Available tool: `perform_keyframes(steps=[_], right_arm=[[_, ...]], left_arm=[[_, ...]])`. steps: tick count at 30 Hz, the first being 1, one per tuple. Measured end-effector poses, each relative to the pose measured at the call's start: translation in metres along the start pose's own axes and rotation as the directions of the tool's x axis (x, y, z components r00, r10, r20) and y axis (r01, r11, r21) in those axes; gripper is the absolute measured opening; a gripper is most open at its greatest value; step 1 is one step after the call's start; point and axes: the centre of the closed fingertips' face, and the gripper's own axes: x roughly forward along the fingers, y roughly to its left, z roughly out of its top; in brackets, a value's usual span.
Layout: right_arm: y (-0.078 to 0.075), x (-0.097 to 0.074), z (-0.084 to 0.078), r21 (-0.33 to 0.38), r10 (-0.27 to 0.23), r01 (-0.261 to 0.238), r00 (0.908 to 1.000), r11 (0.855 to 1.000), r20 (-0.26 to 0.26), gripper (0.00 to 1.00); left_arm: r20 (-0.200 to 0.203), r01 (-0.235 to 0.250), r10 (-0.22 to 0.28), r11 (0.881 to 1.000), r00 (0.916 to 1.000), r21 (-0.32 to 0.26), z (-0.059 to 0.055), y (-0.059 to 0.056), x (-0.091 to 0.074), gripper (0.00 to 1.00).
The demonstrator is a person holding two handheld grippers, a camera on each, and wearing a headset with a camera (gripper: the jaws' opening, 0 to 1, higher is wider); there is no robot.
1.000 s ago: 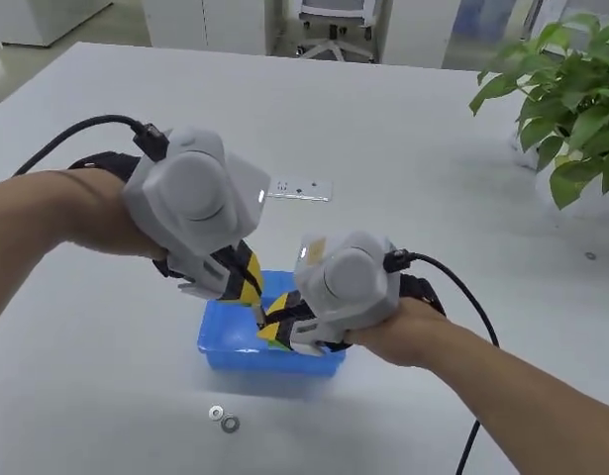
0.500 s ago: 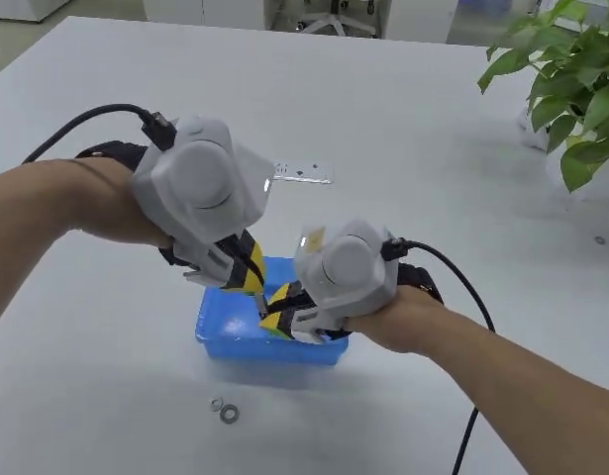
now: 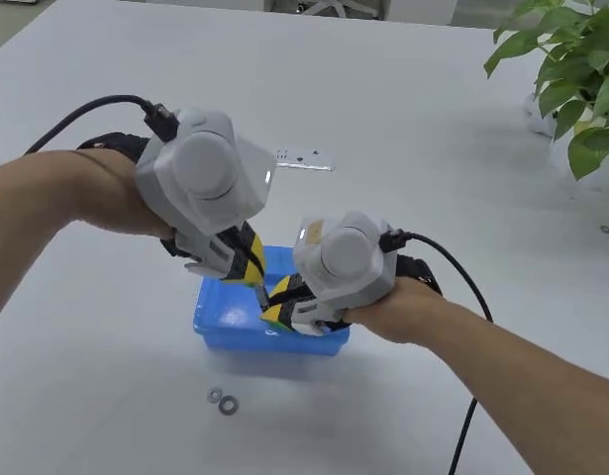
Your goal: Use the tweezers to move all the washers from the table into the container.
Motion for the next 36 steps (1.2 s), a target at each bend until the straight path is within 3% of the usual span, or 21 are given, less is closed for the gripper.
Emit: perform_keyframes(steps=[11,36], right_arm=[[0.001,-0.004,0.004,-0.011,-0.008,0.008,1.0,1.0,0.004,0.1],[0.016,-0.025,0.03,-0.048,-0.043,0.044,0.9986,0.998,0.03,0.11]], left_arm=[[0.003,-0.012,0.012,1.0,0.9999,0.004,0.002,0.0,-0.006,0.07],[0.009,-0.054,0.054,0.998,0.9985,0.012,0.016,-0.017,-0.037,0.06]])
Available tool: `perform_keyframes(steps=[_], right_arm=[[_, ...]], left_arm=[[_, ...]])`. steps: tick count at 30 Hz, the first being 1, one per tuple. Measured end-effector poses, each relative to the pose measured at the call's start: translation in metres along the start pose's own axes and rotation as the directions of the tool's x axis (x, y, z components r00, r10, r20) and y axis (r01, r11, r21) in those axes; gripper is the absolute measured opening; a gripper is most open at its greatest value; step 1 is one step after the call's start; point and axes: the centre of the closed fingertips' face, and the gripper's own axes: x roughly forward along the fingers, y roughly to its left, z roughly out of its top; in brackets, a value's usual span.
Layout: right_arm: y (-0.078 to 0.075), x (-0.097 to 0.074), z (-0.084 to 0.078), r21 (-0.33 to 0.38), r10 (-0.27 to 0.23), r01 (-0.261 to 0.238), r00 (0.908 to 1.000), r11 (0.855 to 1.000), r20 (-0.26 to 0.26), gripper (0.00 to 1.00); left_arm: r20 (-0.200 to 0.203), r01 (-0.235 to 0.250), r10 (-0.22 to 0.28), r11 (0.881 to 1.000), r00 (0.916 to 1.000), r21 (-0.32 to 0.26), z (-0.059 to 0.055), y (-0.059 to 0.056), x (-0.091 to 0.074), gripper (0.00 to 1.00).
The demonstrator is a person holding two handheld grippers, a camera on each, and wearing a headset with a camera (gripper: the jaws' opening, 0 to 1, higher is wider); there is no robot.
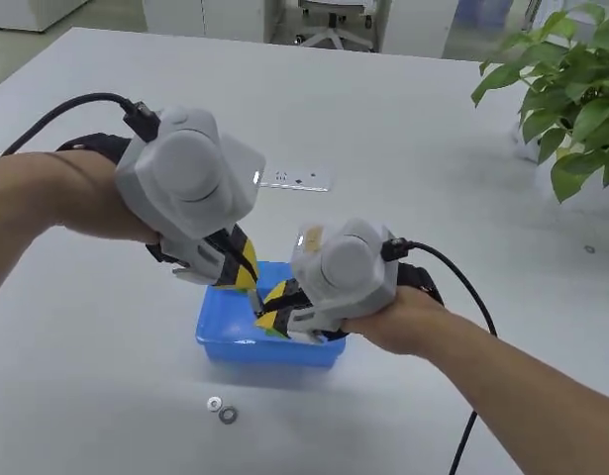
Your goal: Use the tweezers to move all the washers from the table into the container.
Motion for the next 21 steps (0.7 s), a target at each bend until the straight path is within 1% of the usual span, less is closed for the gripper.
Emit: perform_keyframes(steps=[3,10,15,18,21], right_arm=[[0.005,-0.001,0.005,-0.01,-0.002,0.002,1.0,1.0,0.004,0.11],[0.014,-0.002,0.013,-0.019,-0.001,0.001,0.9999,1.0,0.015,0.11],[0.021,-0.002,0.014,-0.024,0.002,-0.002,0.9998,1.0,0.019,0.11],[0.023,-0.003,0.015,-0.024,-0.004,0.004,0.9998,1.0,0.021,0.11],[0.025,-0.003,0.015,-0.041,-0.006,0.007,0.9998,0.999,0.02,0.11]], left_arm=[[0.0,-0.004,0.004,1.0,1.0,-0.004,0.002,-0.004,-0.005,0.06],[-0.01,-0.012,0.012,1.0,0.9999,-0.002,0.001,-0.013,-0.013,0.06],[-0.012,-0.014,0.014,1.0,0.9998,-0.006,-0.001,-0.02,-0.015,0.06],[-0.016,-0.01,0.01,1.0,0.9998,-0.008,-0.002,-0.025,-0.015,0.06],[-0.017,-0.01,0.01,1.0,0.9998,-0.005,-0.002,-0.027,-0.016,0.06]])
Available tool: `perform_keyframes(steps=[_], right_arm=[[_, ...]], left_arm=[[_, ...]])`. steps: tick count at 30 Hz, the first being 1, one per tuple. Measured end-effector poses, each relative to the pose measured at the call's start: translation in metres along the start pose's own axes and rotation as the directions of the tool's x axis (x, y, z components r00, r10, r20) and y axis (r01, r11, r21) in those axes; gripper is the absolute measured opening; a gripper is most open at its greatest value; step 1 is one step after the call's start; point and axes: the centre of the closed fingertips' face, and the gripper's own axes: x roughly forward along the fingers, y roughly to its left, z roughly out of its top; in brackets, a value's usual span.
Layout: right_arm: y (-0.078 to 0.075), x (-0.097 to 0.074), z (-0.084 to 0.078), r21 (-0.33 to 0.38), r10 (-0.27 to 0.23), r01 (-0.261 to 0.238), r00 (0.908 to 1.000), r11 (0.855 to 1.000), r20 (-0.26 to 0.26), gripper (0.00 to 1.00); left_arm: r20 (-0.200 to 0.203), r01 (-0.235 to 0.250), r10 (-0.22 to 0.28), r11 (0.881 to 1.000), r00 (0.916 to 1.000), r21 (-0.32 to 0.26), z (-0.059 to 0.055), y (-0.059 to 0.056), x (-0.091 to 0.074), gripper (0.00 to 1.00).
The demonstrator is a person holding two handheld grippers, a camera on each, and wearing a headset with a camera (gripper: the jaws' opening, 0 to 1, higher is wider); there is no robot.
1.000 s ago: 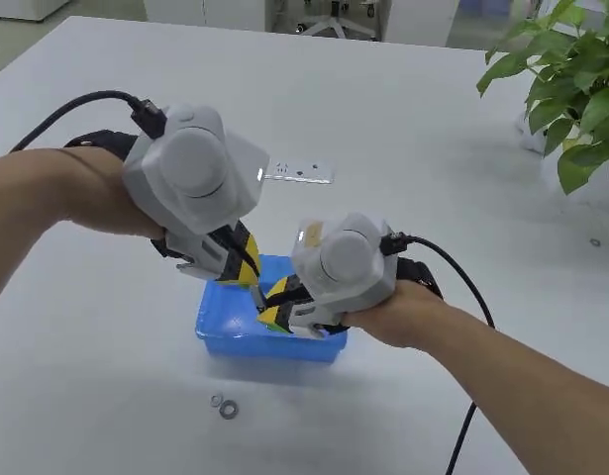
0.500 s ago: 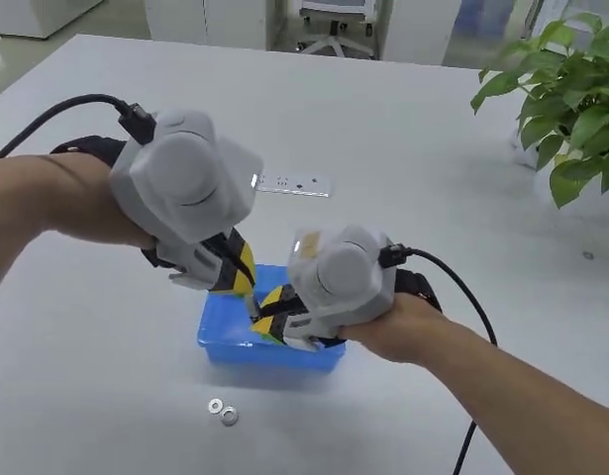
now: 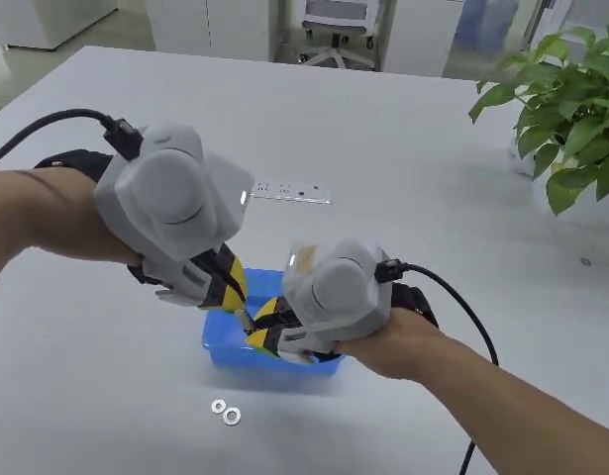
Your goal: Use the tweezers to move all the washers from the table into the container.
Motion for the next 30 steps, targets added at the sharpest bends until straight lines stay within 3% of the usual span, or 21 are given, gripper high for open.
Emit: perform_keyframes(steps=[11,30], right_arm=[[0.001,-0.007,0.009,-0.014,-0.012,0.013,0.9999,1.0,0.01,0.11],[0.03,-0.003,0.014,-0.02,0.008,-0.008,0.9998,1.0,0.018,0.11]], left_arm=[[0.009,-0.03,0.03,1.0,0.9995,-0.003,0.005,0.0,-0.011,0.06],[0.005,-0.024,0.024,1.0,0.9997,-0.009,0.005,-0.026,-0.014,0.06]])
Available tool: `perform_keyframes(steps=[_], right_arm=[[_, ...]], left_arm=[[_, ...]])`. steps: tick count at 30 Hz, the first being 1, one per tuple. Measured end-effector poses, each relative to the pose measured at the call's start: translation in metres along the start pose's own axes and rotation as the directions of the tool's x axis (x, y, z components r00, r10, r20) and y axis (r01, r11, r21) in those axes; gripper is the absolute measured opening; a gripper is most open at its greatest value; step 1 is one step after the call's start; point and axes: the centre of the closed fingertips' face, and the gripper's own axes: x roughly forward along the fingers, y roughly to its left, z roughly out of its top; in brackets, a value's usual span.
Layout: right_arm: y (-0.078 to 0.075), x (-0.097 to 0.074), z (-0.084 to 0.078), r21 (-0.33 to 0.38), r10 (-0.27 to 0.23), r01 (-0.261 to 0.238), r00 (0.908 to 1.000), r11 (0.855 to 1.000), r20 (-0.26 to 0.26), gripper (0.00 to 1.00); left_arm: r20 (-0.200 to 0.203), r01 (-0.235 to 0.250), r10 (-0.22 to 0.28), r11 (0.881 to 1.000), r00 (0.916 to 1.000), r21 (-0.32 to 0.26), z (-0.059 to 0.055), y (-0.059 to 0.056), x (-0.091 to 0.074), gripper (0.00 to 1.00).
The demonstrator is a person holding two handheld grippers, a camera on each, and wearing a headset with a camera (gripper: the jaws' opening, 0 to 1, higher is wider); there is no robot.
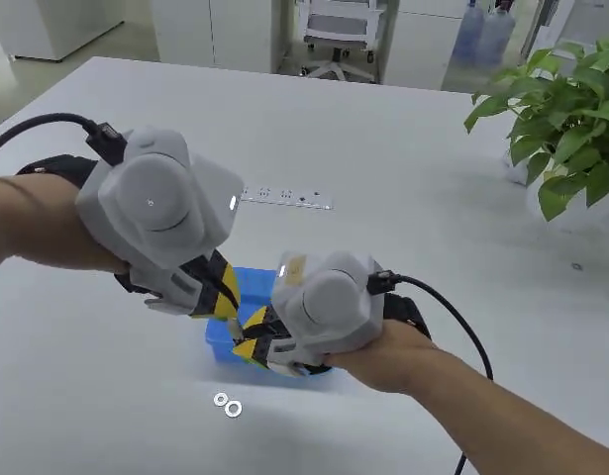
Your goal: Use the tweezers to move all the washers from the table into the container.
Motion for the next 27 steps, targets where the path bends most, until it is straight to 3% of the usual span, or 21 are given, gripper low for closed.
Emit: perform_keyframes(steps=[13,27], right_arm=[[0.02,0.009,-0.009,0.013,0.025,-0.024,0.9997,1.0,-0.006,0.11],[0.035,0.018,-0.017,0.026,0.054,-0.054,0.9985,0.998,-0.012,0.11]], left_arm=[[0.0,0.02,-0.02,1.0,0.9998,-0.024,-0.008,-0.02,0.009,0.06],[0.007,0.035,-0.035,0.998,0.9994,-0.053,-0.016,-0.034,0.018,0.06]])
